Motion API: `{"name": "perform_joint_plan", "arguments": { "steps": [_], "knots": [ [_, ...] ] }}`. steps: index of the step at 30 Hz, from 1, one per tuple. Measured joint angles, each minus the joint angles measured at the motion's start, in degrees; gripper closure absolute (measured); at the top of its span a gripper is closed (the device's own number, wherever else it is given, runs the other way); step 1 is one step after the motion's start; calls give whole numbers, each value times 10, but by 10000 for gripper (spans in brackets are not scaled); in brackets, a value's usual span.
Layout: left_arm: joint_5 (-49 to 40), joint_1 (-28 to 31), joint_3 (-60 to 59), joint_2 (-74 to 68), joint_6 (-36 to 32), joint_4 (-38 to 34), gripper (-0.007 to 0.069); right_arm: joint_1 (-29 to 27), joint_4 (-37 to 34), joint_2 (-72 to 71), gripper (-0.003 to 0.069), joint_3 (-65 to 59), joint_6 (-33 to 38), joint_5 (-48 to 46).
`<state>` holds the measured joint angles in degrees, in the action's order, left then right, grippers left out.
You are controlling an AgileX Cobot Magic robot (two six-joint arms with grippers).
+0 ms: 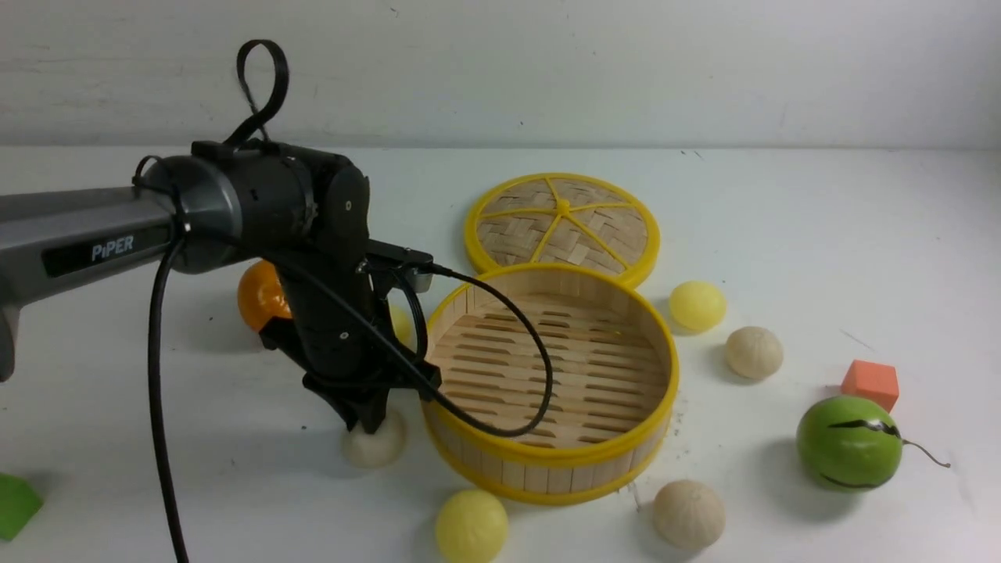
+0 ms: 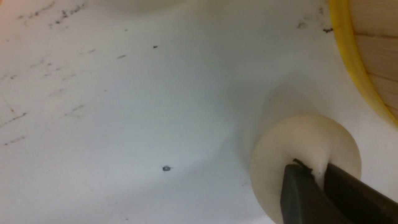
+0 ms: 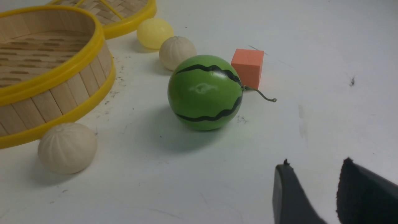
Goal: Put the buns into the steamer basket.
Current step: Use the left arm to grab a steamed stuffed bun, then use the left arm to put the steamed stuffed bun into the steamer
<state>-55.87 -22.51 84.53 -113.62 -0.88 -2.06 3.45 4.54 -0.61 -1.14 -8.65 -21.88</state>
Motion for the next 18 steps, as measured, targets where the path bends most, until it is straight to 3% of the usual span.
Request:
{"name": "perform_joint_plan", "arguments": {
  "steps": [2, 9, 15, 18],
  "knots": [
    [-2, 0, 0, 4, 1, 0, 629, 0, 0, 0, 418, 0, 0, 0],
    [-66, -5, 35, 44, 9, 2, 637, 0, 0, 0, 418, 0, 0, 0],
    [-81, -59, 170, 71, -2, -8, 637, 0, 0, 0, 418, 0, 0, 0],
    [-86, -79, 255, 13, -8, -16, 637, 0, 0, 0, 418, 0, 0, 0]
  ]
}}
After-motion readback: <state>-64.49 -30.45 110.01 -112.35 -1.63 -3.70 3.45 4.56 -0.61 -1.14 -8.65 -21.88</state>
